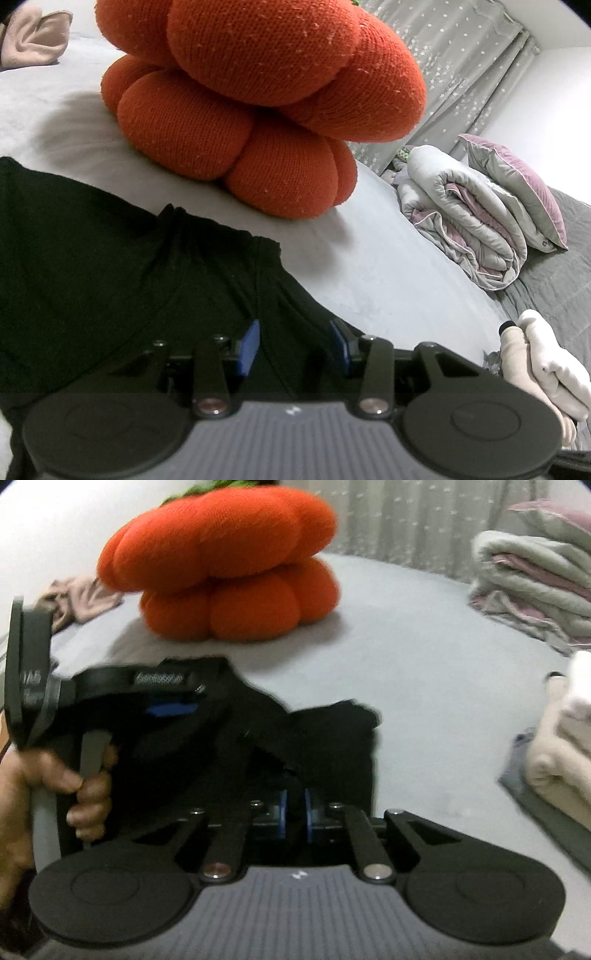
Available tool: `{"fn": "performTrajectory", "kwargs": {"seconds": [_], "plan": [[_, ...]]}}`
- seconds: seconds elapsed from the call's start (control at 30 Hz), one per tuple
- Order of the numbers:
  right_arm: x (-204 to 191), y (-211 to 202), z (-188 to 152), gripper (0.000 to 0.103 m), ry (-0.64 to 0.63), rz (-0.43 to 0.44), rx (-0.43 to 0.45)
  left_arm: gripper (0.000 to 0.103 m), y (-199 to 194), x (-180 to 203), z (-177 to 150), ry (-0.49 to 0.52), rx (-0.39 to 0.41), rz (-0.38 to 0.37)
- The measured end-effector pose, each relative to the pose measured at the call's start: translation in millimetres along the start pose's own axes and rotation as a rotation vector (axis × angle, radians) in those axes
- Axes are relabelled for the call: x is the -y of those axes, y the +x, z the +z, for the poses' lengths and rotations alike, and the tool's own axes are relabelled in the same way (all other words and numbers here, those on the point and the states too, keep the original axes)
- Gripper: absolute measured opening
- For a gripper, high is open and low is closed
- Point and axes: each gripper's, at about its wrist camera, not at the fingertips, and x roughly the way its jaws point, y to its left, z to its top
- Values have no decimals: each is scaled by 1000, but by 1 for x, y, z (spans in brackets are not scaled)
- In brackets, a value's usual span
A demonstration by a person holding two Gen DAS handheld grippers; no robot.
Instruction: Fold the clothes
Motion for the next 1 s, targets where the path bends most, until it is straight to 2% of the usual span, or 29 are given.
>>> {"fn": "performTrajectory", "kwargs": {"seconds": [0.17,0.3,0.43,0.73,0.83,0.87,0.93,1.0], "plan": [[29,-22,5,5,102,-139,44,43,0,0,0,7,1,3],[48,-29,5,4,164,-329,54,43,1,2,-1,18,2,8],[64,-18,-1,3,202,-481,-4,43,1,3,-1,29,3,13],[92,-2,-23,2,230,-712,-148,43,1,4,-2,40,4,19],[99,1,-32,3,241,-695,-198,43,1,5,-2,44,4,21],[101,-1,-32,3,259,-664,-183,43,1,5,-2,45,5,22],[103,-11,-30,16,305,-591,-121,43,1,5,-2,47,5,23],[105,-24,-28,22,354,-523,-32,43,0,5,-2,46,5,23]]}}
